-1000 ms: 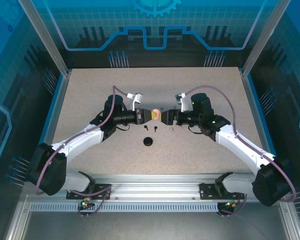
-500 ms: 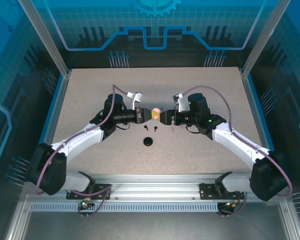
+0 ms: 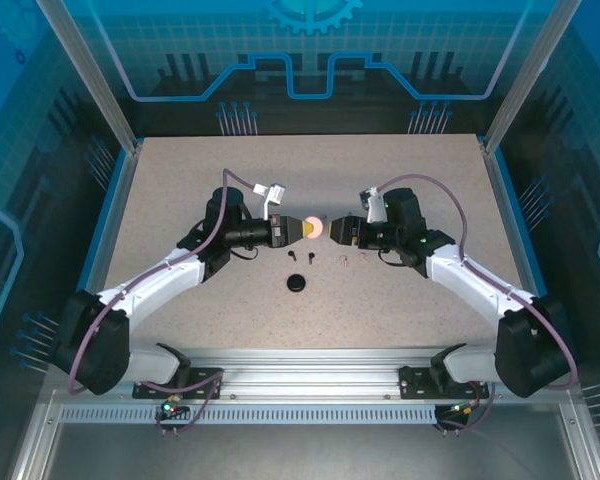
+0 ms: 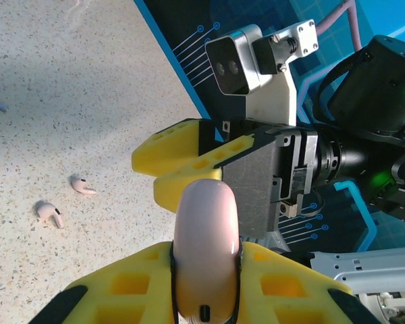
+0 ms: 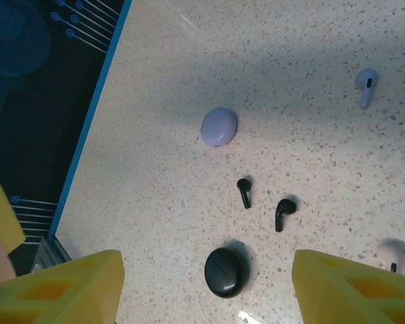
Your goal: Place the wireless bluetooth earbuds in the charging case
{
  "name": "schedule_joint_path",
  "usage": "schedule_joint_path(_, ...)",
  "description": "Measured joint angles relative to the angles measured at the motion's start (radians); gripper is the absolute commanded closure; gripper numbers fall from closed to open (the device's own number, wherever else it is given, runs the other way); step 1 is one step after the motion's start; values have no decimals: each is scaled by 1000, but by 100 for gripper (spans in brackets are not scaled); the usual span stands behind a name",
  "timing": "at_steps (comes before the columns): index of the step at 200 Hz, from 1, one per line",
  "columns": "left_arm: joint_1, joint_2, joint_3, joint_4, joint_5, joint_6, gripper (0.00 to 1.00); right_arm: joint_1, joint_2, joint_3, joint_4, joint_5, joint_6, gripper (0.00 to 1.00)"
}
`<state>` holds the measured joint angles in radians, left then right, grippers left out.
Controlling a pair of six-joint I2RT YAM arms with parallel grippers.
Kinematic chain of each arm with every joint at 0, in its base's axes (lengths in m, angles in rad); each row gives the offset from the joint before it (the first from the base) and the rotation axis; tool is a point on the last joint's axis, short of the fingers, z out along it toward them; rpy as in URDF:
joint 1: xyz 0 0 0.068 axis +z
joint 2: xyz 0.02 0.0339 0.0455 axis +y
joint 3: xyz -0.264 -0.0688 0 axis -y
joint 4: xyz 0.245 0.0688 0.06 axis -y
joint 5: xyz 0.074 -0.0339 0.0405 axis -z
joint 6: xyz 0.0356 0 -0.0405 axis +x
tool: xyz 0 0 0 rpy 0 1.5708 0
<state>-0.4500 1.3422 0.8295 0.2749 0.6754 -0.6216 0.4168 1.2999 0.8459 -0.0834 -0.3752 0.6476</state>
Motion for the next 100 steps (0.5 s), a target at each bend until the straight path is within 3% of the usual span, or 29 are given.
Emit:
schedule_joint_path(45,0,0,0,0,0,0,100,11,-103,6,-29,-7,23,30)
schedule_joint_path(100,0,0,0,0,0,0,100,104,-79,128,-62,35,64,26)
